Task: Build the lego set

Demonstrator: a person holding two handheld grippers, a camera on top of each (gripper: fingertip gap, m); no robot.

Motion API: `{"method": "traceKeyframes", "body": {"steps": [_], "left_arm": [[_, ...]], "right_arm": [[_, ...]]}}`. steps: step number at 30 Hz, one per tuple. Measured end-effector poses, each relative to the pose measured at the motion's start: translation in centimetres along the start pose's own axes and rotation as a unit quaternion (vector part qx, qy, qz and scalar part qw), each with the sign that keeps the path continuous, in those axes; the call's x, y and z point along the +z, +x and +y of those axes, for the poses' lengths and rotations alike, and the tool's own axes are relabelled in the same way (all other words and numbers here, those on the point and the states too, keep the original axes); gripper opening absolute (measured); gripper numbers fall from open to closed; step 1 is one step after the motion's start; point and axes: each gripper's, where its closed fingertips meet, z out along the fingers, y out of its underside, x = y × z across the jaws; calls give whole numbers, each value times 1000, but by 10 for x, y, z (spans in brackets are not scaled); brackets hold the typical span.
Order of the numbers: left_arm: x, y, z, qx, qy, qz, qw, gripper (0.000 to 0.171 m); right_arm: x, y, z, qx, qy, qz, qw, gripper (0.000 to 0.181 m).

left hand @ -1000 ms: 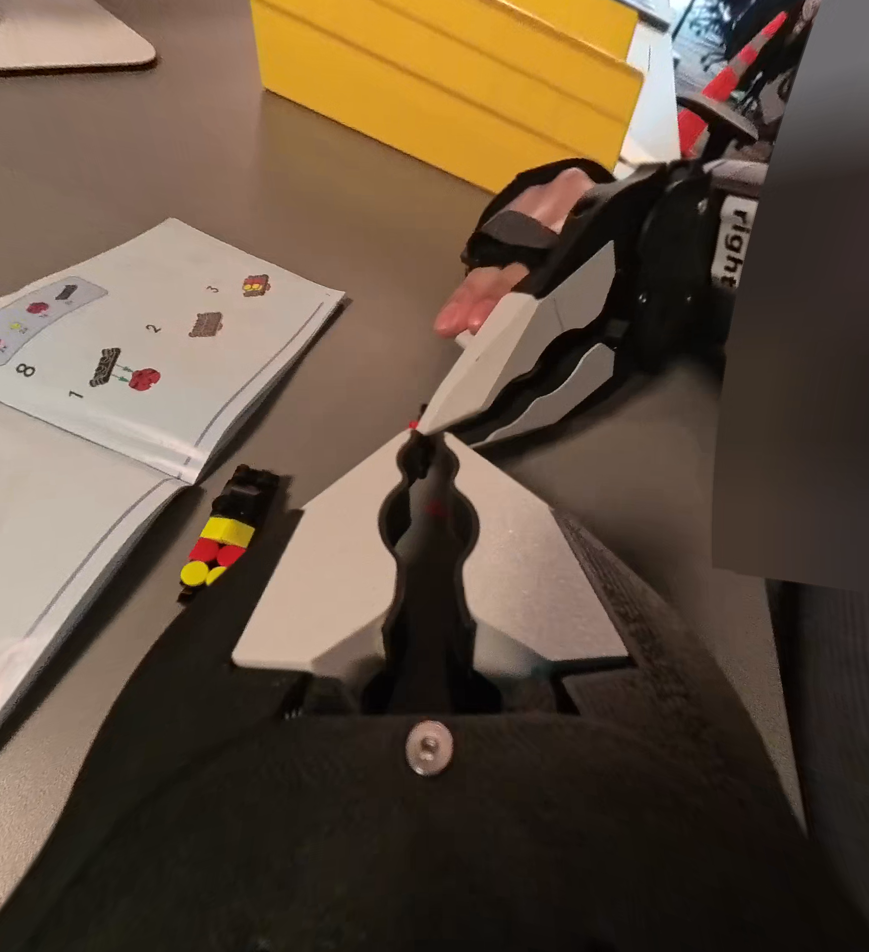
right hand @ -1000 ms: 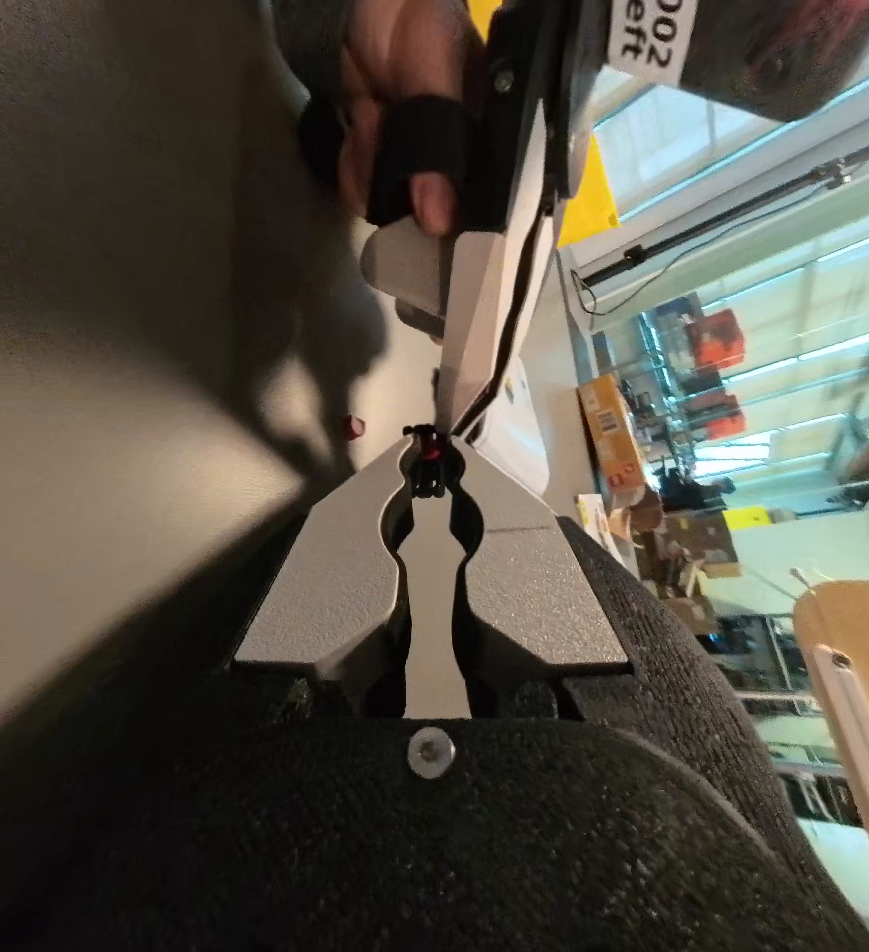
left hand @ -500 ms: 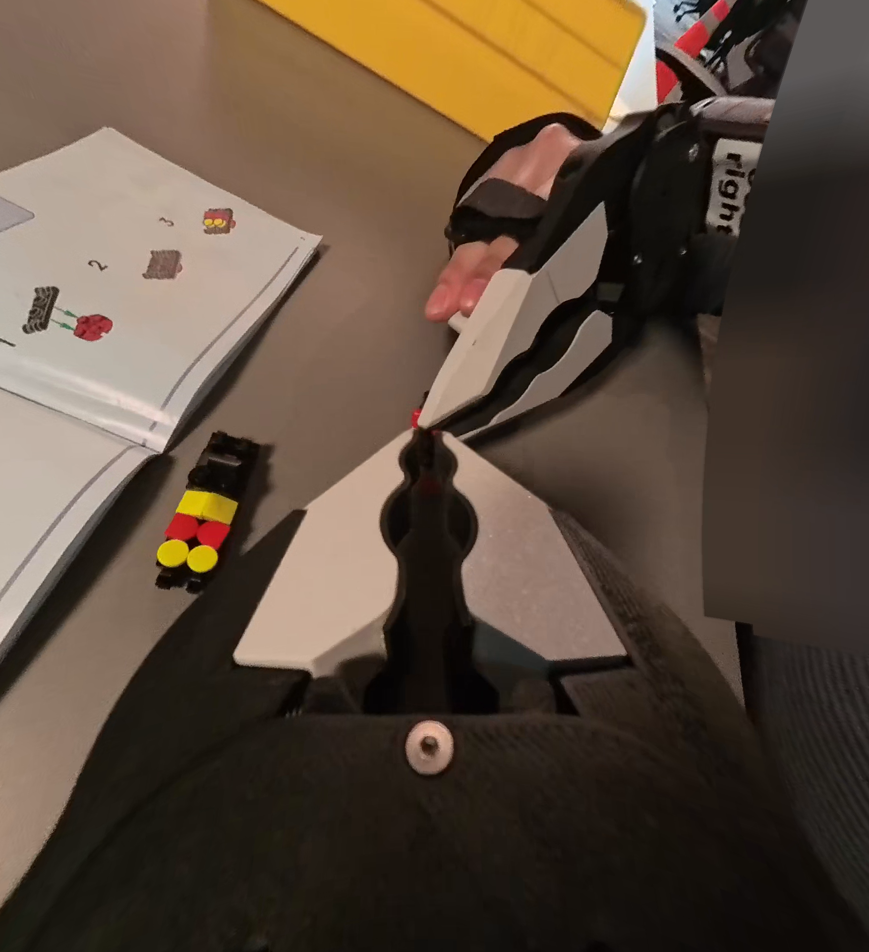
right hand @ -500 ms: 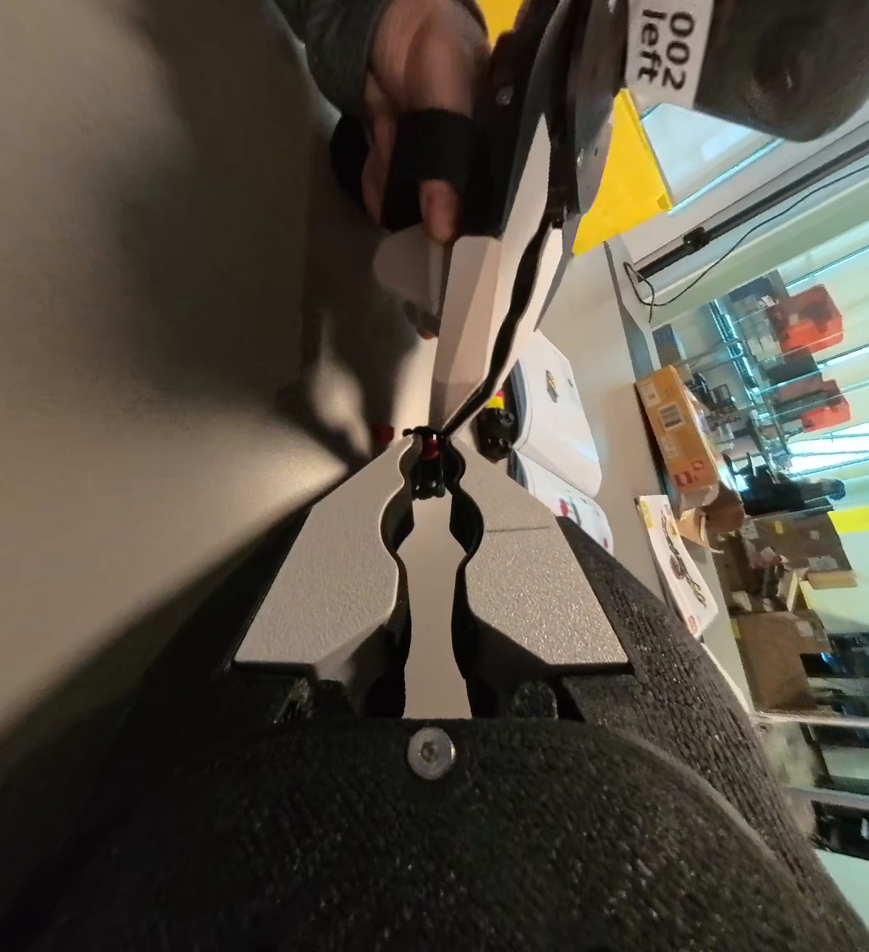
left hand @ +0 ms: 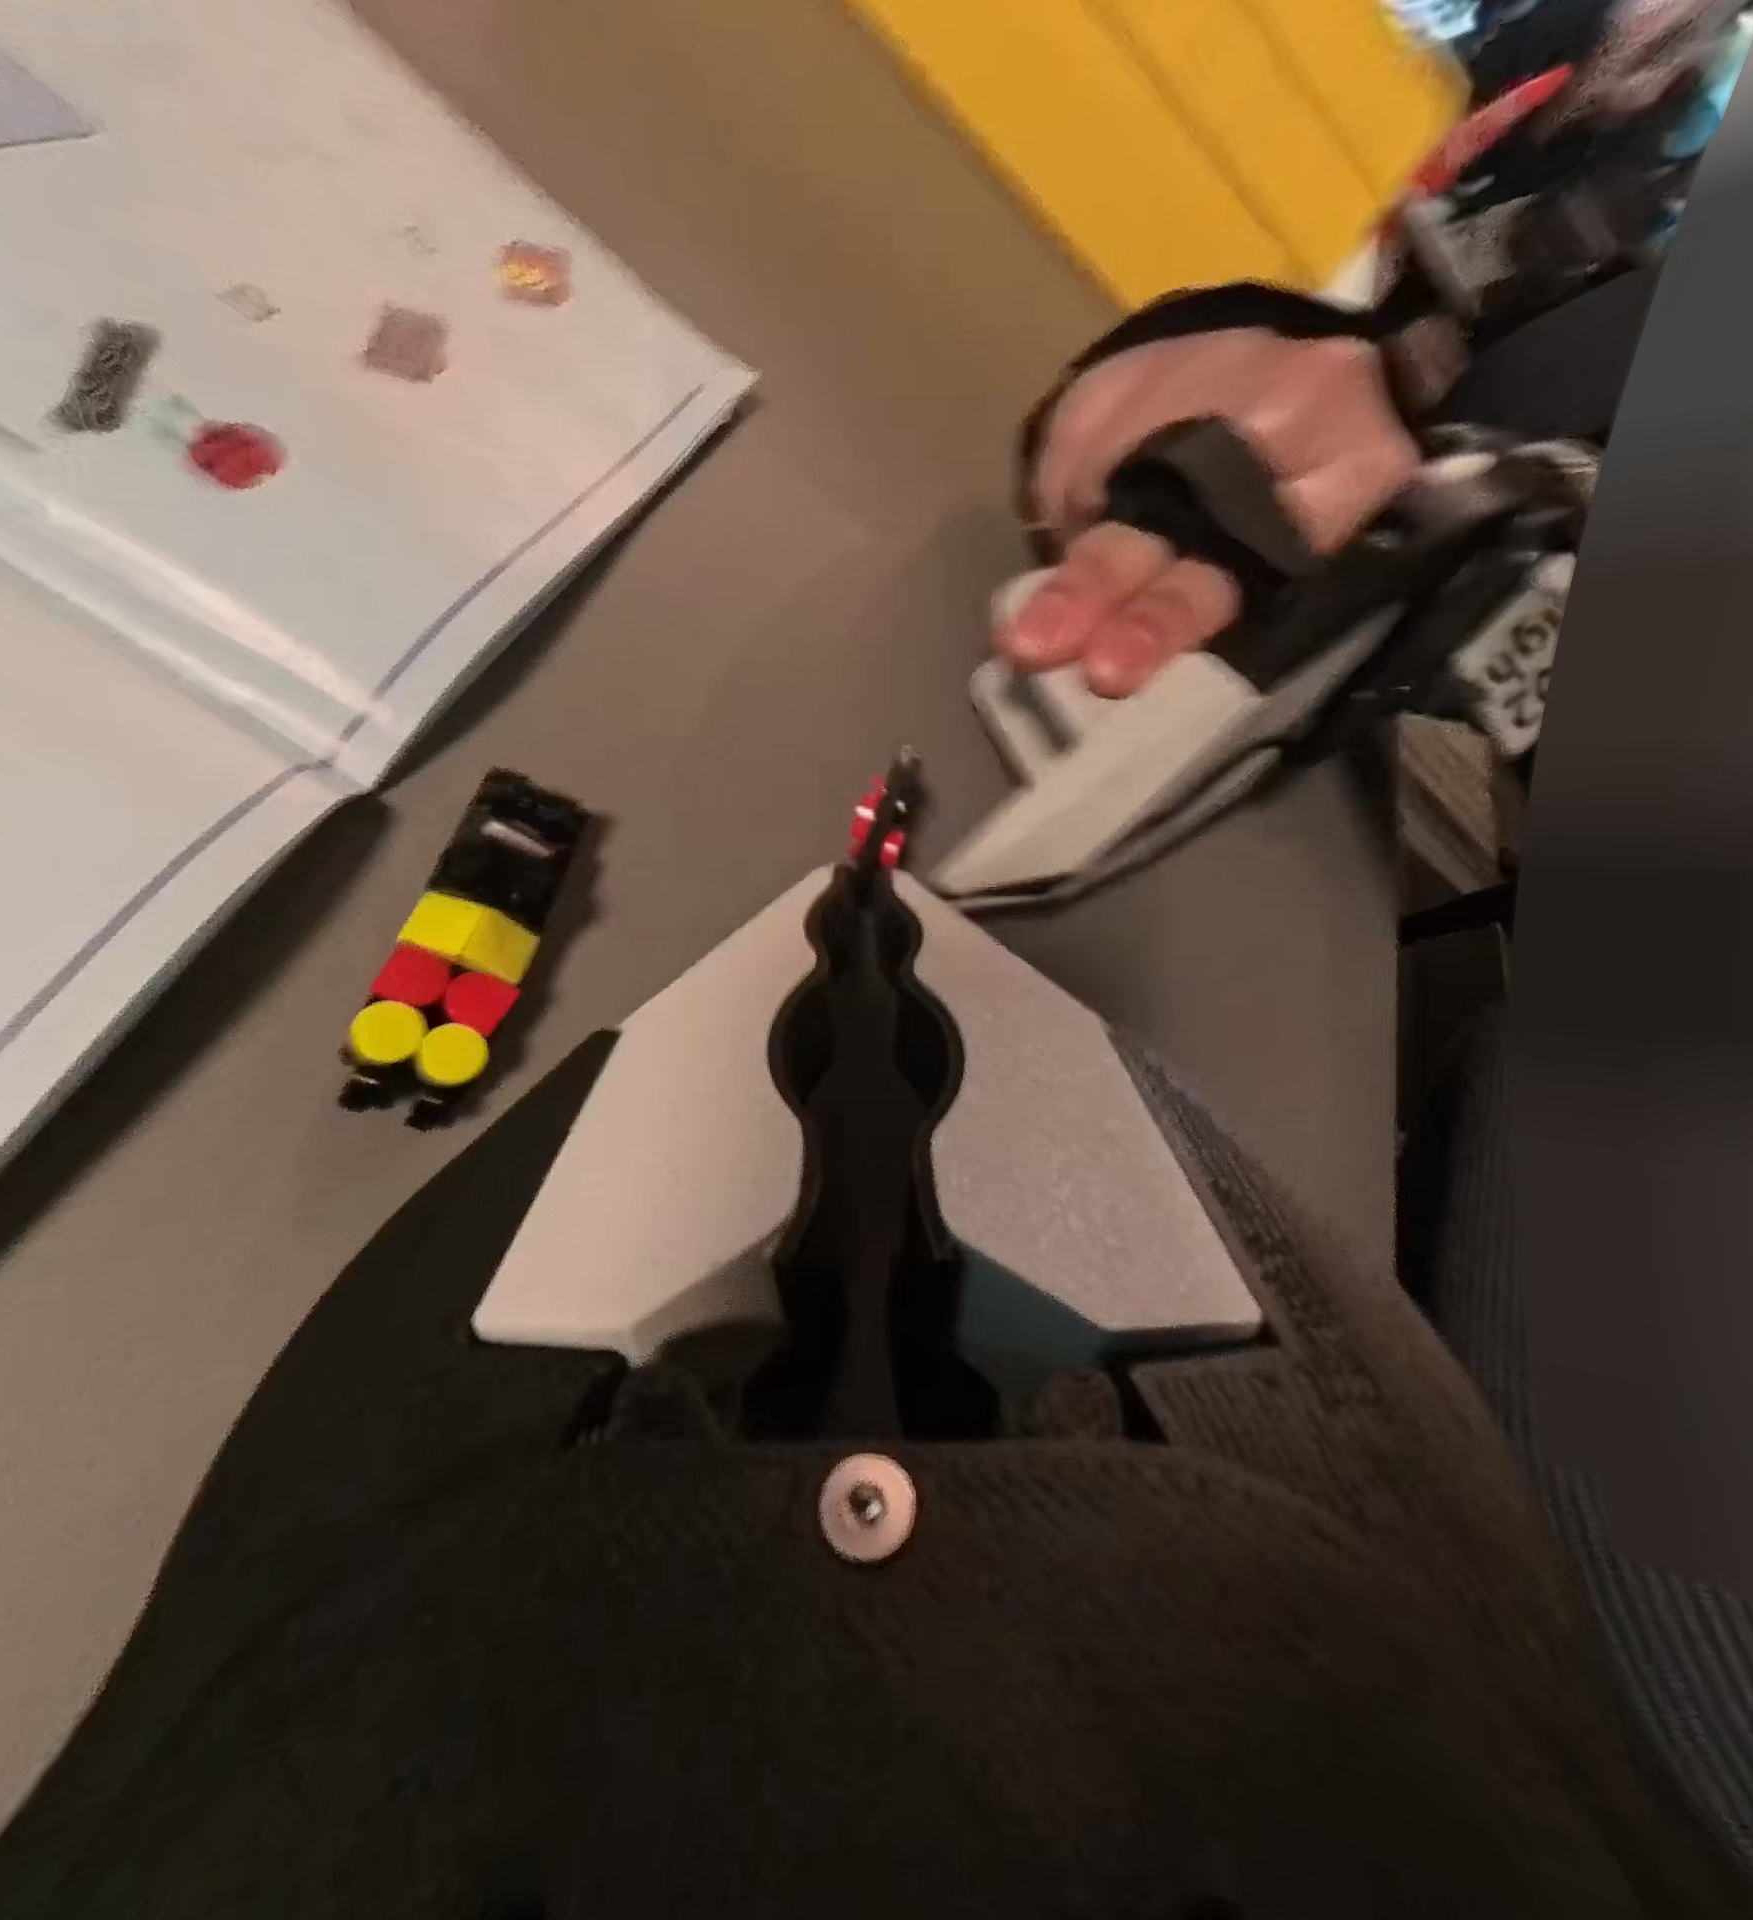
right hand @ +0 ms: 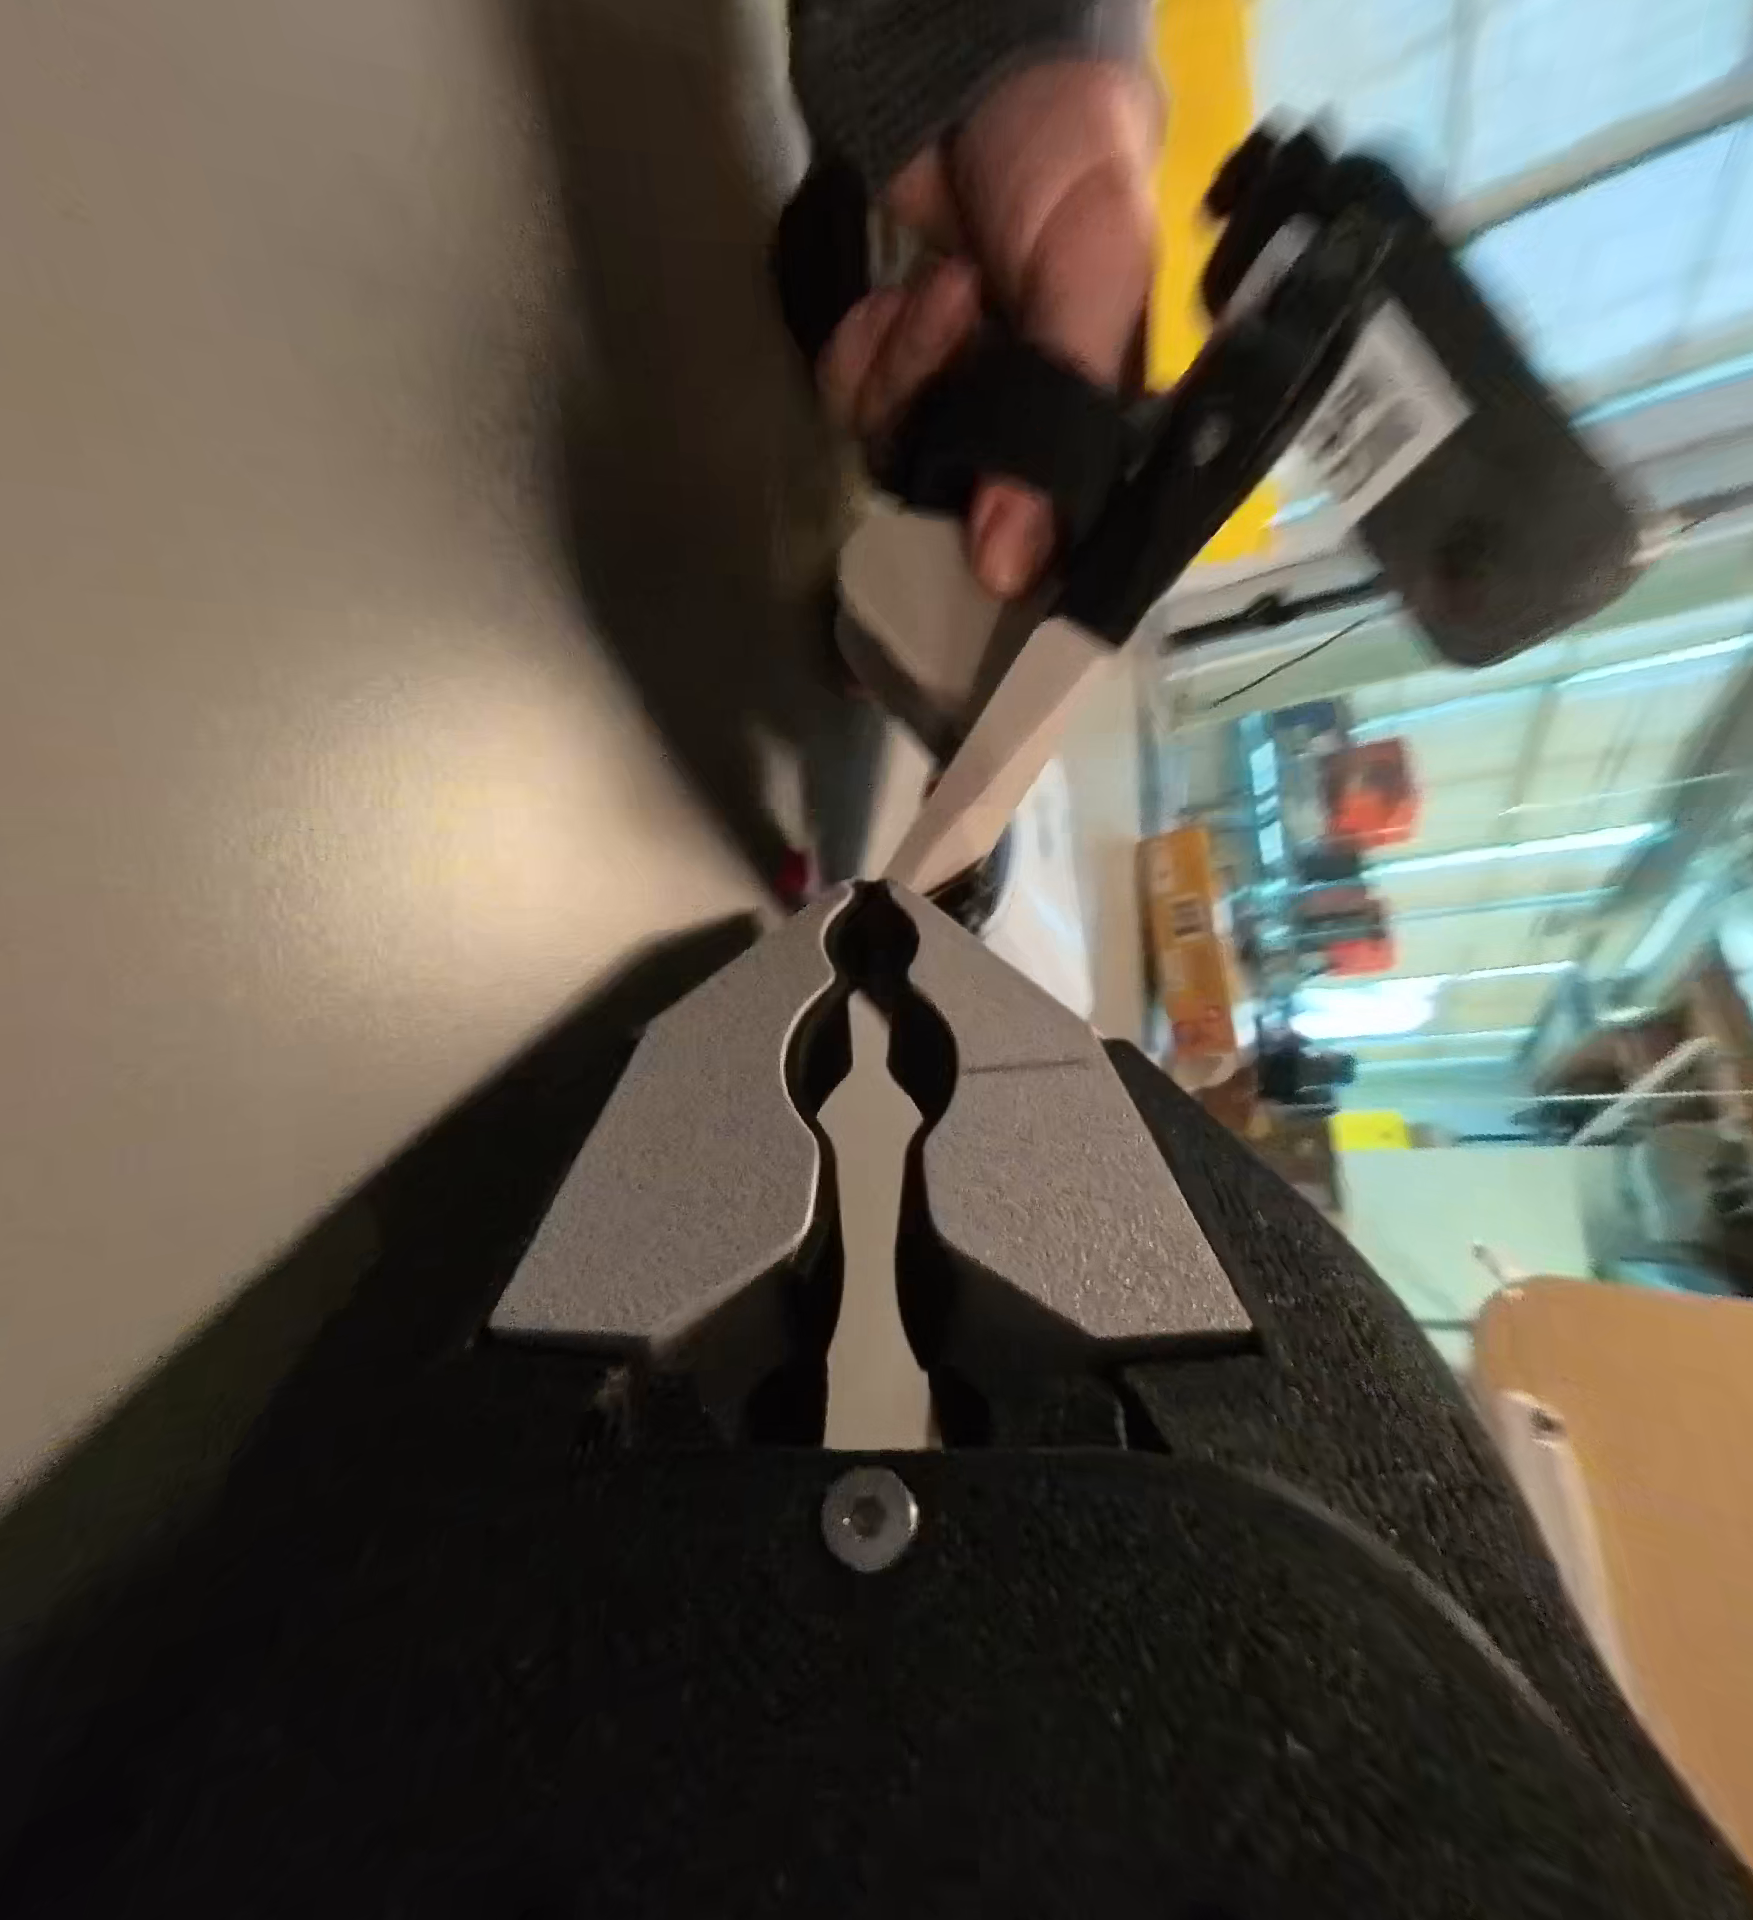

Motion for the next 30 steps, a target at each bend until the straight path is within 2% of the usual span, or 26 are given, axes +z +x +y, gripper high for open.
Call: {"method": "traceKeyframes", "body": {"steps": [3, 6, 9, 17, 20, 26, 30], "left_arm": [[-1, -1, -2, -2, 6, 2, 1000, 2], [-1, 0, -2, 0, 7, 3, 1000, 3], [-2, 0, -2, -7, 10, 10, 1000, 2], [0, 5, -2, -12, 4, 31, 999, 3], [0, 8, -1, -9, 0, 40, 999, 3], [0, 5, -3, -28, 5, 42, 999, 3], [0, -2, -4, -39, 9, 20, 999, 2]], "right_arm": [[0, 4, -5, -1, 10, 16, 1000, 0], [4, 11, 5, 71, 0, 16, 997, 0], [10, 6, 12, 122, -20, -14, 992, 1], [18, -5, 6, 131, -37, -65, 989, 10], [18, -8, 3, 139, -46, -87, 985, 9], [14, -6, 3, 13, -54, -25, 998, 4], [7, 3, -10, -88, -28, 42, 995, 0]]}}
